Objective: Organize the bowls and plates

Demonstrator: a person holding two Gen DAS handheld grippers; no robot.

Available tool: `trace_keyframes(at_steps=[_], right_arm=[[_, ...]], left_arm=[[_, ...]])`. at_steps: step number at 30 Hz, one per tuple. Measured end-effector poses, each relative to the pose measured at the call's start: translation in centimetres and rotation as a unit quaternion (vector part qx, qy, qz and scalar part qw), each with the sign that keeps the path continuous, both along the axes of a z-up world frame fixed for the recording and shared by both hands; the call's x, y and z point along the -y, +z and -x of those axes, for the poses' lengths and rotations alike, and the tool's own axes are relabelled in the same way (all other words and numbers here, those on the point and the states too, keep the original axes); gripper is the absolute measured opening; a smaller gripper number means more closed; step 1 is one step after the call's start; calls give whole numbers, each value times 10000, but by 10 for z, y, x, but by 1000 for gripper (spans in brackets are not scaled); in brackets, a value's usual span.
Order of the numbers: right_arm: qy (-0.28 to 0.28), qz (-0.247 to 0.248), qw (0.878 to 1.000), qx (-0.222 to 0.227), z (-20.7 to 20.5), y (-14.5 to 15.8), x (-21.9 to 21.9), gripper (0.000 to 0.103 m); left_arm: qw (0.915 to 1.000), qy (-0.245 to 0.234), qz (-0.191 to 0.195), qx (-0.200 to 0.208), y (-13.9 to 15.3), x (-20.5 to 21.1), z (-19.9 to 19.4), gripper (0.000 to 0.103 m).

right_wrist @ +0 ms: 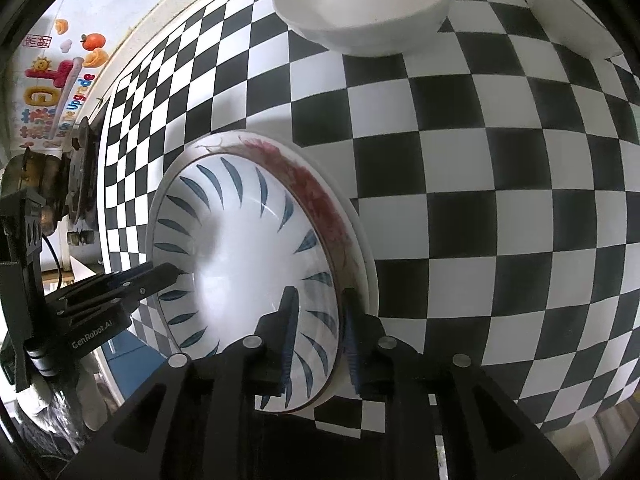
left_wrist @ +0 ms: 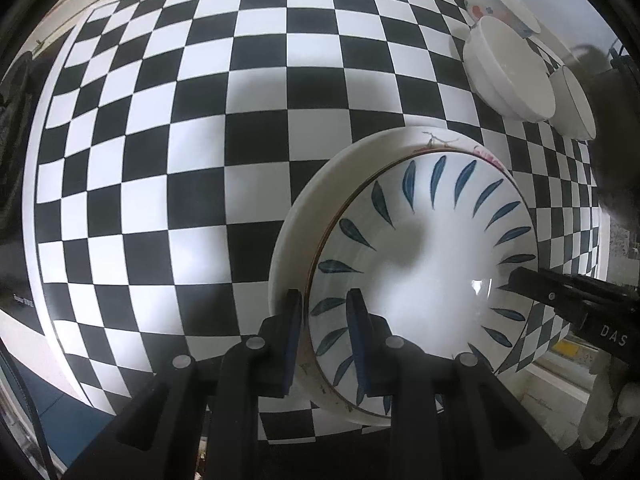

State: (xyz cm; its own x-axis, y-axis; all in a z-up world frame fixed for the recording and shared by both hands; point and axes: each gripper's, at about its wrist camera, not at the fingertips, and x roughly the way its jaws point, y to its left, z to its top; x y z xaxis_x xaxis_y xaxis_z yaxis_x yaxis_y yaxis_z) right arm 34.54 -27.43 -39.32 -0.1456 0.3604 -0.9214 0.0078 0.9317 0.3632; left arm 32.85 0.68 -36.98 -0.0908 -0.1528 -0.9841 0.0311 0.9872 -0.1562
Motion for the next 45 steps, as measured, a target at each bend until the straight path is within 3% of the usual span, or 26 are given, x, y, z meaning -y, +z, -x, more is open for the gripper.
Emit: trace_keyframes(at_steps=[8, 12, 22, 29, 35, 45], right_arm=[[48, 240, 9995, 185, 2, 14, -2, 25], [53, 395, 9985, 370, 9, 35, -6, 25], [121, 762, 9923, 967, 50, 114, -23, 26], [13, 724, 9883, 1341, 75, 179, -24, 28], [-32, 727, 9849, 1572, 93, 217, -33, 29], [-131, 765, 9837, 1620, 110, 236, -46, 29]], left_arm=[[9999, 31, -89, 108, 13, 1, 7, 21], [9994, -30, -139, 309, 36, 8, 16, 21], [9959, -278, -34, 863, 118, 19, 42, 21], [9947, -346, 35, 968, 153, 19, 61, 21], [9942, -376, 189, 993, 174, 15, 72, 21], [9915, -427, 337, 1181, 192, 3, 80, 21]])
